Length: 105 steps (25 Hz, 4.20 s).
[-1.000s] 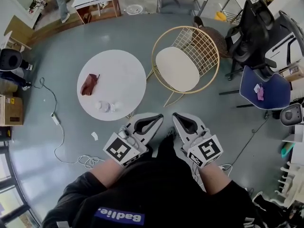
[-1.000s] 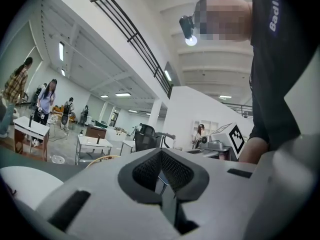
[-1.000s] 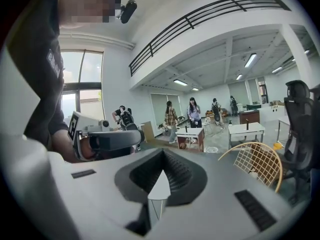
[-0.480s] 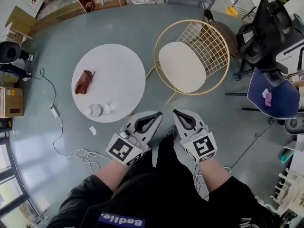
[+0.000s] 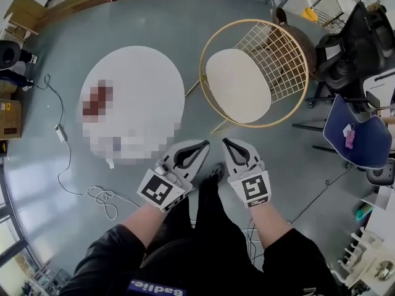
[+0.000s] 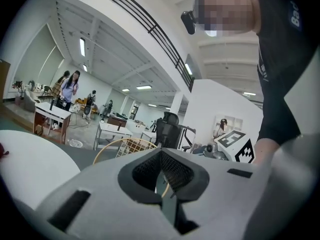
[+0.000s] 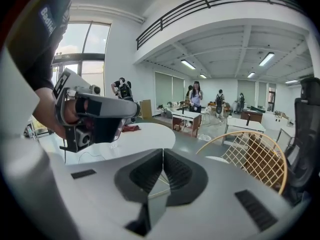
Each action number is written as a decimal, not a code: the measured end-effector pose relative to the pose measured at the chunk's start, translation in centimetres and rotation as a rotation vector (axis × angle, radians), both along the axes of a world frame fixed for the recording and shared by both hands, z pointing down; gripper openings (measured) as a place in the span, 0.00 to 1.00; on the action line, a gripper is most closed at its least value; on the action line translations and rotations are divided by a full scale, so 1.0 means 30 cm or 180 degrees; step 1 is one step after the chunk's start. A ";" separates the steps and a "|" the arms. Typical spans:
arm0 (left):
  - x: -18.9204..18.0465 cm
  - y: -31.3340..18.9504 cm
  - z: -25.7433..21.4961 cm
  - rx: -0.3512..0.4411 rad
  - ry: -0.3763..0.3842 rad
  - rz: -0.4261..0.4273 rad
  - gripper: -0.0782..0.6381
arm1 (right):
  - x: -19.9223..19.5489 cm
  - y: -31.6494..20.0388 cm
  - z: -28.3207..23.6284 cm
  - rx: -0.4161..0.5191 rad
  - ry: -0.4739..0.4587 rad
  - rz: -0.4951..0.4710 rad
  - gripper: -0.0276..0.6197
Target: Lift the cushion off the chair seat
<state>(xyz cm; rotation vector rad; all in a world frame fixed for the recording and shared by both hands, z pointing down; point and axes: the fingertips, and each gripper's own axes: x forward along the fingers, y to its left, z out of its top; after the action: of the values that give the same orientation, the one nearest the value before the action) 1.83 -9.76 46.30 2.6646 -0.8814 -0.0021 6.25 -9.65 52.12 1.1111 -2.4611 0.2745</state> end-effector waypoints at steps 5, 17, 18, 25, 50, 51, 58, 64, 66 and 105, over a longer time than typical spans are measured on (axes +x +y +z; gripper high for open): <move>0.001 -0.053 0.079 -0.0026 0.0001 -0.0063 0.13 | 0.000 -0.052 0.116 0.0013 0.0134 0.0043 0.09; 0.002 -0.102 0.268 -0.0238 0.0017 -0.0069 0.13 | 0.057 -0.157 0.477 -0.0004 0.0728 0.0192 0.09; 0.001 -0.099 0.282 -0.0251 0.0009 -0.0058 0.13 | 0.068 -0.164 0.512 -0.0022 0.0836 0.0214 0.09; 0.012 -0.069 0.326 -0.0279 -0.0020 0.0016 0.13 | 0.155 -0.223 0.764 -0.0167 0.1478 0.0324 0.09; -0.030 -0.008 0.349 -0.0309 -0.0047 0.0186 0.13 | 0.334 -0.446 1.154 0.0088 0.3340 0.0343 0.36; -0.033 -0.009 0.347 -0.0316 -0.0037 0.0173 0.13 | 0.339 -0.447 1.146 0.0107 0.3361 0.0369 0.32; -0.042 -0.004 0.243 -0.0325 0.0047 0.0093 0.13 | 0.357 -0.449 0.945 0.0214 0.3282 0.0478 0.16; -0.027 0.006 0.097 -0.0262 0.0059 0.0141 0.13 | 0.400 -0.482 0.691 0.0152 0.3003 0.0548 0.13; -0.024 0.001 0.043 -0.0217 0.0065 0.0128 0.13 | 0.413 -0.482 0.611 0.0123 0.2892 0.0586 0.13; -0.044 0.235 -0.503 0.0368 0.0133 0.0650 0.13 | 0.033 0.196 -0.620 0.0200 0.0000 0.0780 0.12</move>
<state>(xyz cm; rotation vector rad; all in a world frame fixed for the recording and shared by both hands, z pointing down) 0.52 -2.71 31.20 2.8394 -0.6103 -0.0617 7.24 -3.77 33.52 1.4417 -2.3472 0.2712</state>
